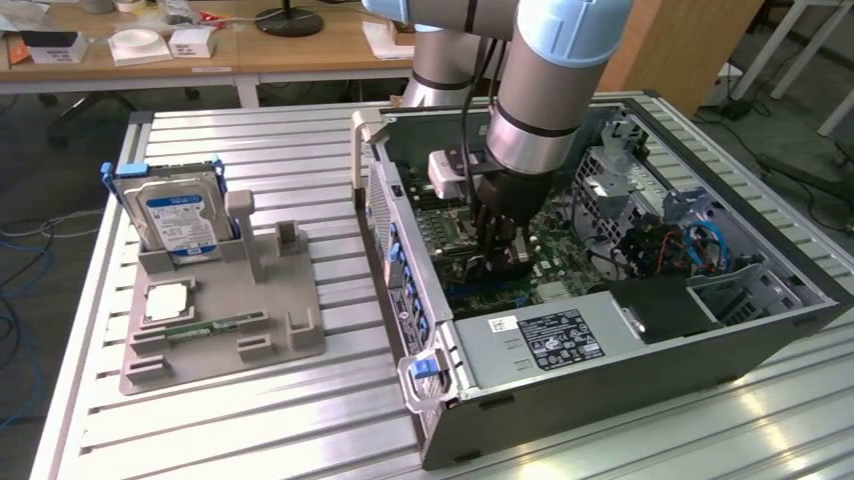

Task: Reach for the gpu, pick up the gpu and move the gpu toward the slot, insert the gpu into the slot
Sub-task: 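Insert the gpu into the slot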

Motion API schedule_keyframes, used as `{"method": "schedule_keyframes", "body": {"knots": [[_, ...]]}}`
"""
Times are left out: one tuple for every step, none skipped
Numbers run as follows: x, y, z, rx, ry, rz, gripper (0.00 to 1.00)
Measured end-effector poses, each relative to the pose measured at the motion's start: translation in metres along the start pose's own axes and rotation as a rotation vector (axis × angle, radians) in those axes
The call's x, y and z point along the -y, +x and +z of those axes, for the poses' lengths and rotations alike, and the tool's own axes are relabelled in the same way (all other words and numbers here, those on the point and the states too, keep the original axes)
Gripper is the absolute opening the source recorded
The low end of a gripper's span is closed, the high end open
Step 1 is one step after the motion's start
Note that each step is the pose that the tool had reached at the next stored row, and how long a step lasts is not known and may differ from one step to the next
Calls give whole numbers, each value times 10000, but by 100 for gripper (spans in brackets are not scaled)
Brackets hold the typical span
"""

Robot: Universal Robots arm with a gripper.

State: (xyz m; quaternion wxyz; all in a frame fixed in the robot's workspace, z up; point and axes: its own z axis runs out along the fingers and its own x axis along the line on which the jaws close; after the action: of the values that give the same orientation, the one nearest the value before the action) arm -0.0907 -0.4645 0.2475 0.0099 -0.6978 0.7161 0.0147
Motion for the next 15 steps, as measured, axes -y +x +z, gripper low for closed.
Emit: {"method": "schedule_keyframes", "body": {"knots": [[0,2,0,0,0,1,26],[0,3,0,-2,0,0,26],[0,4,0,-4,0,1,26],[0,5,1,-7,1,1,26],[0,5,0,-11,0,1,26],[0,6,0,-15,0,1,26],[0,6,0,-22,0,1,26],[0,7,3,-25,0,0,26],[0,7,12,-27,-1,0,26],[1,7,22,-28,-1,-1,26],[1,7,30,-26,-1,0,26],[1,7,37,-25,0,-1,26],[1,7,46,-20,3,-1,26],[1,8,51,-23,2,0,26],[1,8,54,-26,0,0,26]]}}
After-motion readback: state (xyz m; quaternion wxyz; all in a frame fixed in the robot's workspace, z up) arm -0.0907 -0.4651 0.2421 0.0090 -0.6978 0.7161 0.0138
